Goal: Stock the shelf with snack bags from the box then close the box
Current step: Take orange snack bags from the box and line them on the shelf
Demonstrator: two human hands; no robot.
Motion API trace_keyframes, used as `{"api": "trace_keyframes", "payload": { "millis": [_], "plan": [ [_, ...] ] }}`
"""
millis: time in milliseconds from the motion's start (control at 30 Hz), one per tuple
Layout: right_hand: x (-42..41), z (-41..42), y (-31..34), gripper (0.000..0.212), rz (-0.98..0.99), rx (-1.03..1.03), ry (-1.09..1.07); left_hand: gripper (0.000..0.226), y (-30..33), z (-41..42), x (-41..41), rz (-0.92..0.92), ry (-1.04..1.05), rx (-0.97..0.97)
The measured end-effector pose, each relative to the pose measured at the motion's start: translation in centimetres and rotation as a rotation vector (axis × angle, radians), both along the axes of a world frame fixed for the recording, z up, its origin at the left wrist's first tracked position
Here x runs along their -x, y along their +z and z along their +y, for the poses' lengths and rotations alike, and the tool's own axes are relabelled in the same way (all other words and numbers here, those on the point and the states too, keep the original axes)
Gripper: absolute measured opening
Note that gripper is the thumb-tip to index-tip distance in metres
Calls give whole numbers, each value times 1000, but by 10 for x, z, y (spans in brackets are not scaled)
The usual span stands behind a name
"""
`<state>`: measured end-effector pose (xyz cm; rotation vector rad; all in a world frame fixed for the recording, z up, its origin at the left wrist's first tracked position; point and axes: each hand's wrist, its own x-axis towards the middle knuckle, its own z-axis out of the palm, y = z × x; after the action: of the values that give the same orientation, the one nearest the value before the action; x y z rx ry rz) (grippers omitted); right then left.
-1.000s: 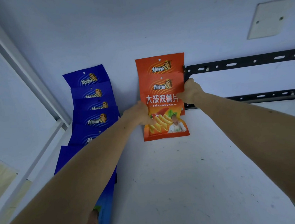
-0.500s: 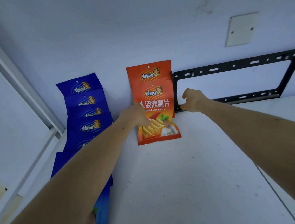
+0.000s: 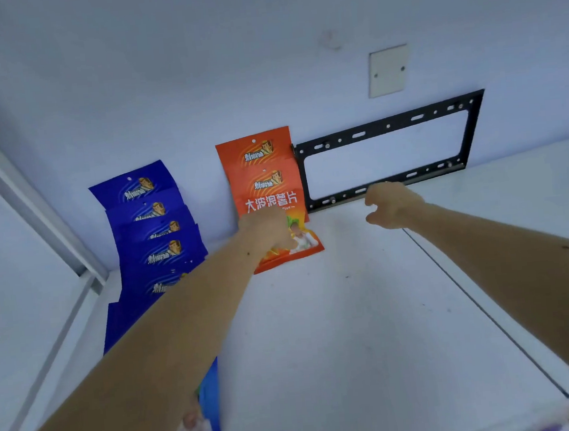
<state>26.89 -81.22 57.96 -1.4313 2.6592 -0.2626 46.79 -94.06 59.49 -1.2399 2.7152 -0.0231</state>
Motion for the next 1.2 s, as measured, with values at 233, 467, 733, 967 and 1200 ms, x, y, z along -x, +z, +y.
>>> {"api": "trace_keyframes", "payload": {
  "millis": [233,467,733,967,1200],
  "plan": [
    [-4,87,-25,37,-39,46,-117,54,-24,68,22,-72,-153,-55],
    [9,193,-30,39,-54,22,-283,38,-26,145,65,-160,-288,-77],
    [34,321,-37,39,-20,12,-443,37,-24,245,117,-133,-434,-68],
    [58,442,-50,25,-7,-33,-472,38,-31,360,157,-72,-549,-62],
    [81,562,-69,18,-7,-89,-485,32,-62,487,191,-14,-607,-99]
  ]
}}
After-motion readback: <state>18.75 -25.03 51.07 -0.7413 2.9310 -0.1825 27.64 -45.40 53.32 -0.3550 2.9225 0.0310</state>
